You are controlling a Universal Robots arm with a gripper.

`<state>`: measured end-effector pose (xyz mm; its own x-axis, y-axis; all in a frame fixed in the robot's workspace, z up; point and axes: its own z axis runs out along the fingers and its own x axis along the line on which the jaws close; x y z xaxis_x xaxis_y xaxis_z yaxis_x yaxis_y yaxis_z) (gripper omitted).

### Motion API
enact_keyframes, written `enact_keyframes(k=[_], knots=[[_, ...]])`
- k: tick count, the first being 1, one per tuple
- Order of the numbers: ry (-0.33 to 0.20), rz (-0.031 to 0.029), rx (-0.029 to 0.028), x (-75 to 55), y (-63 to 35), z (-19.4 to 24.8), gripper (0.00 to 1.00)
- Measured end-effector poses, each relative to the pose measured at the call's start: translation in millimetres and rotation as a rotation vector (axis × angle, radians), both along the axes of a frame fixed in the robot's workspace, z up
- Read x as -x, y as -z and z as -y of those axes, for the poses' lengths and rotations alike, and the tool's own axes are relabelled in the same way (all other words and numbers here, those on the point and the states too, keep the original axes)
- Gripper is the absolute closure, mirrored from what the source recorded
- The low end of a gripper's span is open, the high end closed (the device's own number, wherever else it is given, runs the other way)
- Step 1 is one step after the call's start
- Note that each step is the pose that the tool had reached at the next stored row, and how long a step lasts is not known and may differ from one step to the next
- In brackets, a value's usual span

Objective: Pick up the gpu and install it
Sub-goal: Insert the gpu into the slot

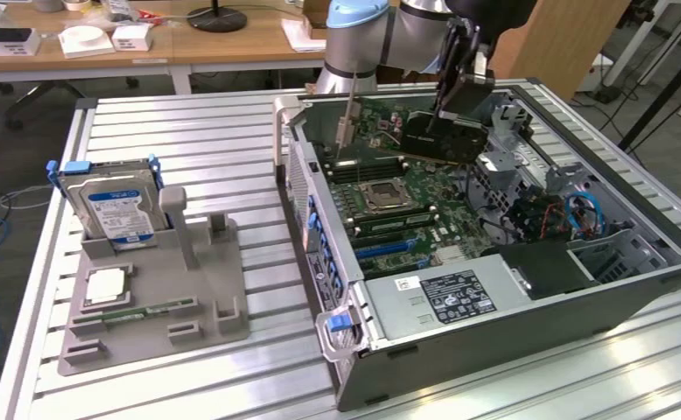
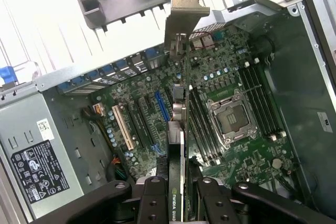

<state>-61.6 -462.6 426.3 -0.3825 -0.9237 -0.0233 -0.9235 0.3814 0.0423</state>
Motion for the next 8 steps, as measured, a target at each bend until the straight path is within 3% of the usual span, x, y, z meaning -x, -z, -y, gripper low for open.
enact_keyframes(k=[8], knots=[[-0.034, 0.0000, 0.0000, 0.0, 0.0, 0.0, 0.74]])
